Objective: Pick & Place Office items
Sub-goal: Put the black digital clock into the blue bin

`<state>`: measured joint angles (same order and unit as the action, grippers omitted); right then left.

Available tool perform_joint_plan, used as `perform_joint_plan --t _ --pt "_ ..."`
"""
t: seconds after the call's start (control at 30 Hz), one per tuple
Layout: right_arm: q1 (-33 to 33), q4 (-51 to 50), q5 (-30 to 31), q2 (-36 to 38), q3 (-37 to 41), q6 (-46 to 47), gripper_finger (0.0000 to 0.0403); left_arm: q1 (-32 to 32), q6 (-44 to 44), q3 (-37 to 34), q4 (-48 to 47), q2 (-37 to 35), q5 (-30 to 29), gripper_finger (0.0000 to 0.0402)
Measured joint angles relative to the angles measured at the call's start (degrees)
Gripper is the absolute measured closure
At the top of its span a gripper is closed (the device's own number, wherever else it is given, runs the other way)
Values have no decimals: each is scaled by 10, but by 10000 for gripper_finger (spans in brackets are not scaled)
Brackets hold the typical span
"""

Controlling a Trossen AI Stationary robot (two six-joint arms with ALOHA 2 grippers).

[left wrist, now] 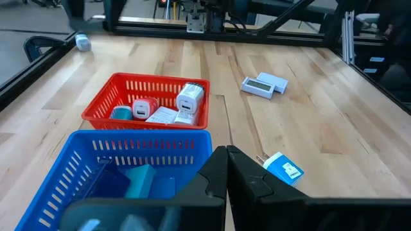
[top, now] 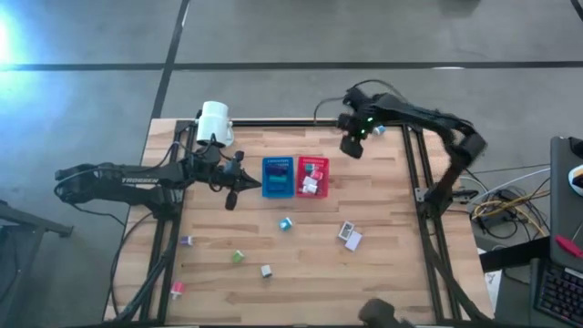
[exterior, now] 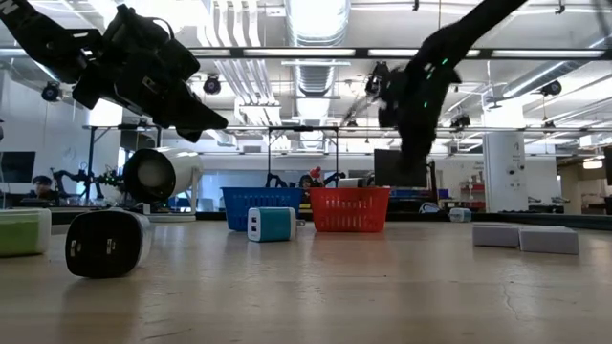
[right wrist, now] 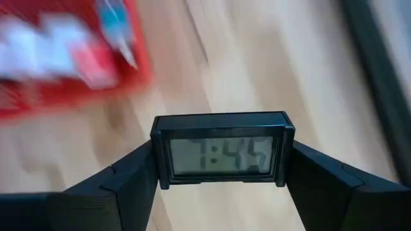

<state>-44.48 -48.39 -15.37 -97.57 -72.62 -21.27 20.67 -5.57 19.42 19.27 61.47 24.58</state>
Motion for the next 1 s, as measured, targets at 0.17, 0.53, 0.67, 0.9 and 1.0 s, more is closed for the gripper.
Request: perform_joint_plan --t 0.17,0.53,0.67,0.9,1.0 --pt "25 200 -107 169 101 48 126 0 2 0 0 0 0 394" --pt "73 536 -166 430 395 167 126 -1 7 0 7 0 0 394" --pt "78 615 -161 477 475 201 126 -1 7 1 16 0 0 394" --pt "109 632 -110 469 511 230 126 -1 7 1 29 -21 0 394" --pt "163 597 -64 422 457 215 126 -1 7 1 43 -42 0 394"
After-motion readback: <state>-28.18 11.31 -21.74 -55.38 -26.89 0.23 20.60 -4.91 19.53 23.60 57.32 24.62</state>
